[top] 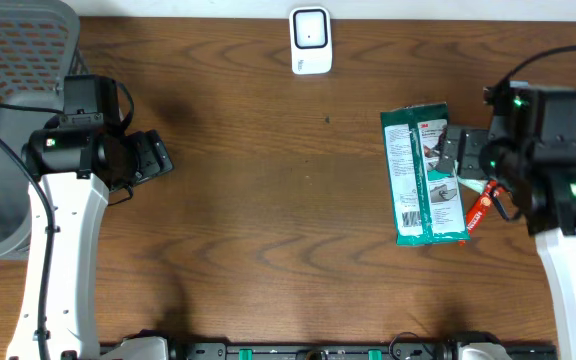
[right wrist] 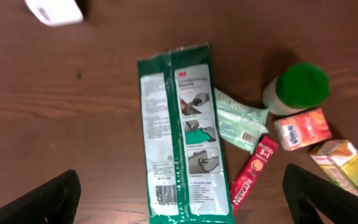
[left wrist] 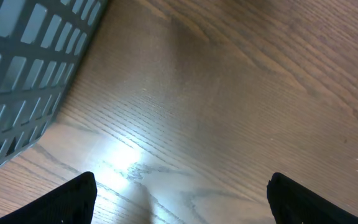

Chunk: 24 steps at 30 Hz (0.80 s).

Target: Scan the item barcode

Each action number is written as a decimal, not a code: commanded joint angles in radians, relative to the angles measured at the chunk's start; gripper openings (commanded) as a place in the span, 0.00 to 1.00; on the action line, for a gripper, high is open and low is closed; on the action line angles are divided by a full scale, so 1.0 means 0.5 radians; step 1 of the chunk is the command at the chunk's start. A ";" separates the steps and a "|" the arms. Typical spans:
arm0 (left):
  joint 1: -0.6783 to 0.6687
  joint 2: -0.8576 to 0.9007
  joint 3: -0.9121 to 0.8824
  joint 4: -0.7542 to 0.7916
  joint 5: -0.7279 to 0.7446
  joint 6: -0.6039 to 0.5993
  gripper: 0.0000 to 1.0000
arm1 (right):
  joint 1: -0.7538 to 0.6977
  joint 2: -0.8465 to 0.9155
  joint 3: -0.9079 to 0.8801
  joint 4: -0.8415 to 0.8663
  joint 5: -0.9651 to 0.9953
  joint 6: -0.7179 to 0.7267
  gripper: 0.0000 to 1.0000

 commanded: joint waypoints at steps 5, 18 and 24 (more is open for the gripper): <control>0.009 0.011 -0.006 -0.006 -0.033 0.011 0.88 | 0.018 -0.319 0.022 -0.009 0.019 0.019 0.99; 0.009 0.011 -0.006 -0.005 -0.033 0.011 0.89 | 0.069 -1.021 -0.269 0.347 0.118 0.002 0.99; 0.009 0.011 -0.006 -0.006 -0.033 0.011 0.89 | 0.070 -1.520 -0.874 1.039 0.050 0.001 0.99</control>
